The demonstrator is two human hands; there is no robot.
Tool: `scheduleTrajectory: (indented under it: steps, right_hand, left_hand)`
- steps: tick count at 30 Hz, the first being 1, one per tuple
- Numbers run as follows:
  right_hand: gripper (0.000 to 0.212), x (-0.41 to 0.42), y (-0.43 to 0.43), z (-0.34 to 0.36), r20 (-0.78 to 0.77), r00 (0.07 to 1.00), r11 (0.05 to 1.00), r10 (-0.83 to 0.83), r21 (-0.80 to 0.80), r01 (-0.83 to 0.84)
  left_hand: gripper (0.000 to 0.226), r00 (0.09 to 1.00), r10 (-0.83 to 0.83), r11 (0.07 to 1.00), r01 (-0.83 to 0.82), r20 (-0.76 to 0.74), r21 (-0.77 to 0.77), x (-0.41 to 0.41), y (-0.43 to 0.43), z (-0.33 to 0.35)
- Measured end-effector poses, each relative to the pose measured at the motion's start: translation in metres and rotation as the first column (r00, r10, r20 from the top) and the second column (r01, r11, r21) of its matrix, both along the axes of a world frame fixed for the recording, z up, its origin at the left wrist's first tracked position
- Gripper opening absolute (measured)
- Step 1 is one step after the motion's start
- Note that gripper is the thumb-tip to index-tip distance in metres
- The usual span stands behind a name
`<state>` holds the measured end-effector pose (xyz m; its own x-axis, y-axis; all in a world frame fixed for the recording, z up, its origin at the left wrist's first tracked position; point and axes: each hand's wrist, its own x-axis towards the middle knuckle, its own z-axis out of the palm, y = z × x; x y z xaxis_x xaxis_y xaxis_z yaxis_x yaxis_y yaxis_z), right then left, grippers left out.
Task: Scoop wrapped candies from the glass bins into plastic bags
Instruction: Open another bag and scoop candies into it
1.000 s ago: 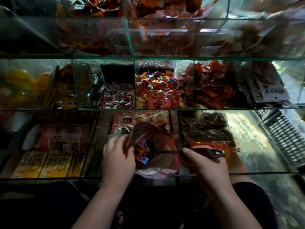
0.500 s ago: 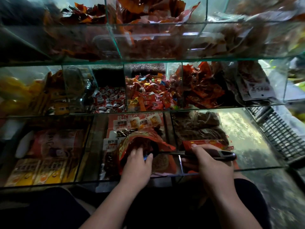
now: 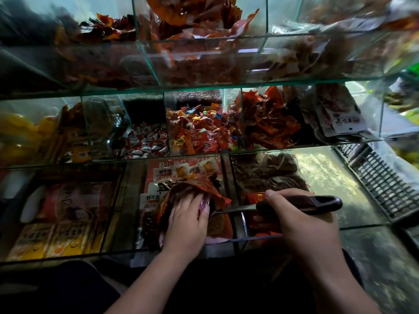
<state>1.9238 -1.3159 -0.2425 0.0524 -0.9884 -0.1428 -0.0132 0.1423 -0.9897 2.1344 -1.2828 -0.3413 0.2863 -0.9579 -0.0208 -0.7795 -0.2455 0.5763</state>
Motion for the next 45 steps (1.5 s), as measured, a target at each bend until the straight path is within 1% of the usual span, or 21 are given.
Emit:
scheduleTrajectory:
  steps: [3, 8, 11, 15, 16, 18, 19, 21, 22, 24, 26, 27, 29, 31, 32, 34, 35, 37, 39, 41, 45]
  right_hand:
    - [0.022, -0.001, 0.004, 0.008, 0.011, 1.0, 1.0, -0.004, -0.001, 0.004]
    - [0.011, -0.001, 0.01, 0.021, 0.049, 0.999, 0.999, -0.019, -0.034, 0.021]
    - [0.015, 0.002, 0.012, 0.028, 0.053, 0.998, 0.999, 0.016, -0.045, -0.013]
    - [0.028, 0.009, 0.006, 0.039, 0.146, 0.989, 0.998, 0.03, -0.061, -0.022]
    - [0.026, 0.011, 0.003, 0.041, 0.159, 0.987, 0.996, 0.024, -0.086, -0.01]
    - [0.013, 0.011, -0.004, 0.044, 0.168, 0.986, 0.991, -0.001, -0.132, 0.023]
    - [0.011, 0.01, -0.009, 0.044, 0.181, 0.983, 0.991, -0.014, -0.129, 0.038]
    - [0.019, 0.01, -0.022, 0.043, 0.24, 0.969, 0.993, -0.065, -0.076, 0.085]
    - [0.023, 0.011, -0.029, 0.042, 0.275, 0.956, 0.993, -0.097, -0.034, 0.111]
    - [0.021, 0.017, -0.042, 0.041, 0.348, 0.923, 0.986, -0.162, 0.028, 0.162]
    - [0.024, 0.025, -0.053, 0.038, 0.403, 0.885, 0.972, -0.231, 0.053, 0.23]
    - [0.024, 0.029, -0.057, 0.036, 0.408, 0.879, 0.967, -0.245, 0.042, 0.25]
    - [0.016, 0.04, -0.063, 0.034, 0.326, 0.92, 0.965, -0.216, -0.071, 0.252]
    - [0.011, 0.048, -0.07, 0.03, 0.079, 0.977, 0.917, -0.197, -0.338, 0.212]
    - [0.009, 0.051, -0.073, 0.029, -0.04, 0.981, 0.861, -0.192, -0.486, 0.149]
    - [0.005, 0.054, -0.078, 0.027, -0.253, 0.958, 0.732, -0.135, -0.677, -0.075]
    - [0.008, 0.055, -0.08, 0.027, -0.366, 0.924, 0.673, -0.112, -0.712, -0.201]
    - [0.018, 0.054, -0.079, 0.026, -0.542, 0.837, 0.601, -0.073, -0.694, -0.397]
    - [0.03, 0.053, -0.073, 0.029, -0.602, 0.797, 0.582, -0.051, -0.666, -0.466]
    - [0.039, 0.049, -0.065, 0.034, -0.603, 0.795, 0.556, -0.064, -0.683, -0.473]
    - [0.016, 0.039, -0.03, 0.049, -0.415, 0.908, 0.502, -0.061, -0.799, -0.331]
  left_hand:
    - [0.049, 1.0, -0.02, 0.997, 0.02, -0.002, -0.079, 0.002, 0.003, 0.007]
    - [0.048, 1.0, 0.012, 0.975, -0.009, 0.011, -0.222, 0.006, 0.008, 0.019]
    - [0.047, 0.999, 0.034, 0.962, -0.024, 0.031, -0.272, 0.01, 0.007, 0.028]
    - [0.047, 0.997, 0.023, 0.946, 0.002, 0.075, -0.325, 0.016, -0.004, 0.045]
    - [0.046, 0.996, 0.014, 0.935, 0.02, 0.093, -0.353, 0.018, -0.01, 0.05]
    - [0.044, 0.992, -0.005, 0.916, 0.056, 0.13, -0.396, 0.023, -0.028, 0.062]
    - [0.042, 0.989, -0.019, 0.911, 0.078, 0.147, -0.406, 0.026, -0.039, 0.069]
    - [0.039, 0.982, -0.065, 0.907, 0.131, 0.175, -0.401, 0.032, -0.065, 0.084]
    - [0.039, 0.979, -0.091, 0.911, 0.156, 0.183, -0.382, 0.035, -0.079, 0.091]
    - [0.042, 0.971, -0.133, 0.924, 0.193, 0.197, -0.331, 0.039, -0.104, 0.102]
    - [0.048, 0.978, -0.138, 0.932, 0.182, 0.159, -0.312, 0.042, -0.12, 0.107]
    - [0.05, 0.987, -0.122, 0.934, 0.149, 0.104, -0.323, 0.044, -0.125, 0.106]
    - [0.051, 0.996, -0.044, 0.942, 0.017, -0.073, -0.336, 0.05, -0.124, 0.103]
    - [0.049, 0.967, 0.05, 0.947, -0.126, -0.249, -0.296, 0.056, -0.117, 0.095]
    - [0.048, 0.95, 0.084, 0.948, -0.17, -0.301, -0.269, 0.058, -0.112, 0.091]
    - [0.046, 0.935, 0.117, 0.95, -0.203, -0.335, -0.235, 0.062, -0.102, 0.081]
    - [0.046, 0.932, 0.123, 0.951, -0.209, -0.342, -0.227, 0.063, -0.098, 0.077]
    - [0.047, 0.92, 0.134, 0.954, -0.22, -0.368, -0.204, 0.065, -0.094, 0.071]
    - [0.049, 0.924, 0.127, 0.959, -0.208, -0.361, -0.193, 0.065, -0.094, 0.069]
    - [0.049, 0.926, 0.119, 0.957, -0.203, -0.359, -0.207, 0.063, -0.094, 0.071]
    - [0.047, 0.889, 0.097, 0.936, -0.233, -0.447, -0.262, 0.06, -0.087, 0.077]
